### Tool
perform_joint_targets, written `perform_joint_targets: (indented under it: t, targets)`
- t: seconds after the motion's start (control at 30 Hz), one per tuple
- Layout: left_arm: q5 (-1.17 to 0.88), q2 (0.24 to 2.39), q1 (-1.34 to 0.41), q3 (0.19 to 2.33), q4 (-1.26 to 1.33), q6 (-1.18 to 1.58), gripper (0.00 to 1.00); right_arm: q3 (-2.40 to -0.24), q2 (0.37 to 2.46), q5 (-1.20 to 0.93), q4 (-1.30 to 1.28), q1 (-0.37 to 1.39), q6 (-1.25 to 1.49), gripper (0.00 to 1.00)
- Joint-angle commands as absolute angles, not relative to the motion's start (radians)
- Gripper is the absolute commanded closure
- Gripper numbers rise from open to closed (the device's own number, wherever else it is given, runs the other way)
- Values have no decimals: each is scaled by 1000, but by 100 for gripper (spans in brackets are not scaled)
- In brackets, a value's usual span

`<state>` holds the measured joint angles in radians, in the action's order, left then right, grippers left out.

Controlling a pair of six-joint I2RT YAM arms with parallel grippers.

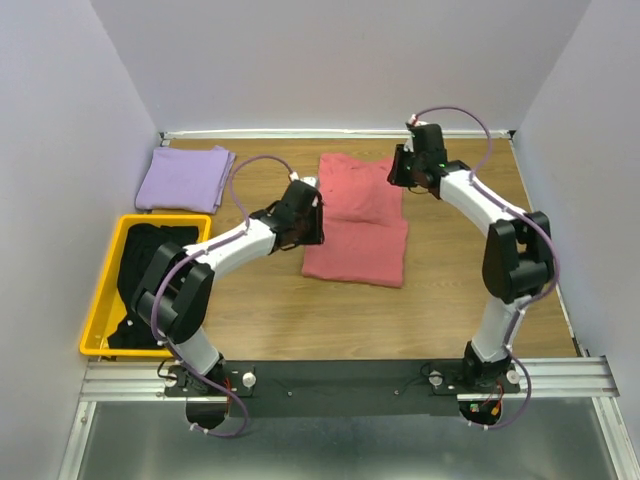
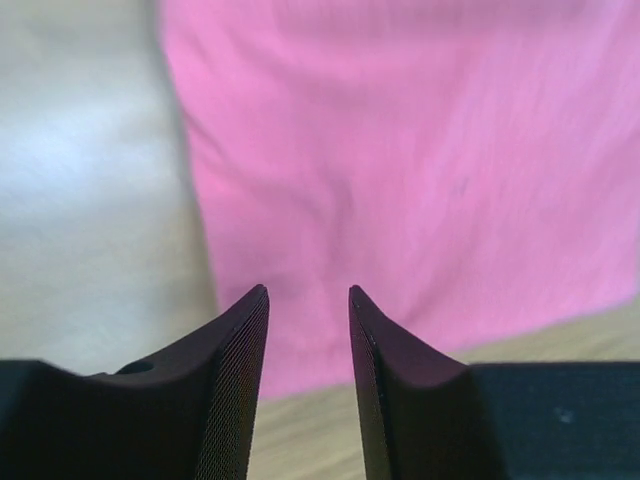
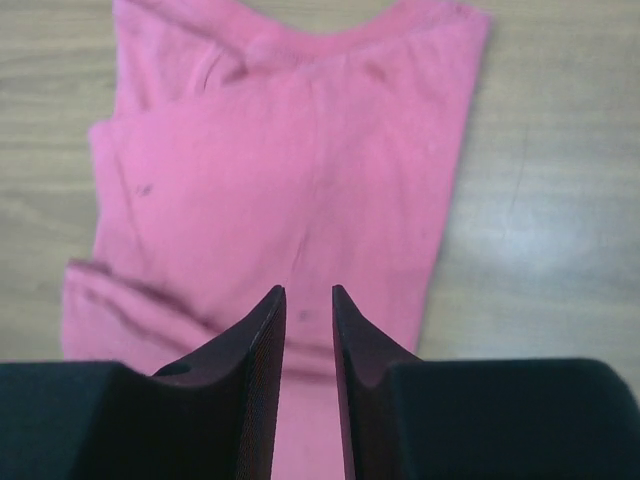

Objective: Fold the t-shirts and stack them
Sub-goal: Fold the tshirt

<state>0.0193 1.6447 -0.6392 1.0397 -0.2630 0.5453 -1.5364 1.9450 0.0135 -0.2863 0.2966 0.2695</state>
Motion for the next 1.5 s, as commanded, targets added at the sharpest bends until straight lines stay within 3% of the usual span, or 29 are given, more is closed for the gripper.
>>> perform_joint_targets:
  t: [0.0, 0.13, 0.3, 0.5, 0.77, 0.83, 0.93, 1.03, 1.2, 1.33, 1.47]
  targets:
    - [-27, 1670, -588, 1143, -227, 520, 54, -1387, 1819, -214, -252, 235, 344, 68]
    - [-121, 1788, -516, 1224, -147, 512, 65, -1260, 1783, -429, -164, 198, 379, 68]
    - [-121, 1966, -486, 1342, -138, 482, 73, -1148, 1824, -558, -43, 161, 390, 68]
    - [-101, 2086, -420, 1376, -132, 500, 78, -1130, 1957, -595, 38, 109, 365, 68]
    - [-127, 2077, -403, 1327, -115, 518, 80, -1215, 2053, -640, 43, 11, 371, 68]
    - [-138, 2037, -403, 1315, -115, 518, 77, -1221, 2008, -658, 44, 11, 385, 66]
    - [-156, 1947, -403, 1278, -115, 522, 61, -1192, 1932, -727, 57, 31, 434, 64]
    - [-163, 1832, -406, 1217, -106, 525, 36, -1110, 1838, -775, 66, 99, 468, 63]
    - [-163, 1642, -429, 1056, -100, 546, 33, -931, 1721, -802, 156, 231, 567, 62]
    - [-160, 1568, -492, 927, -60, 583, 44, -781, 1703, -819, 389, 365, 717, 62]
    - [-131, 1617, -505, 815, -11, 618, 63, -672, 1773, -827, 573, 402, 804, 62]
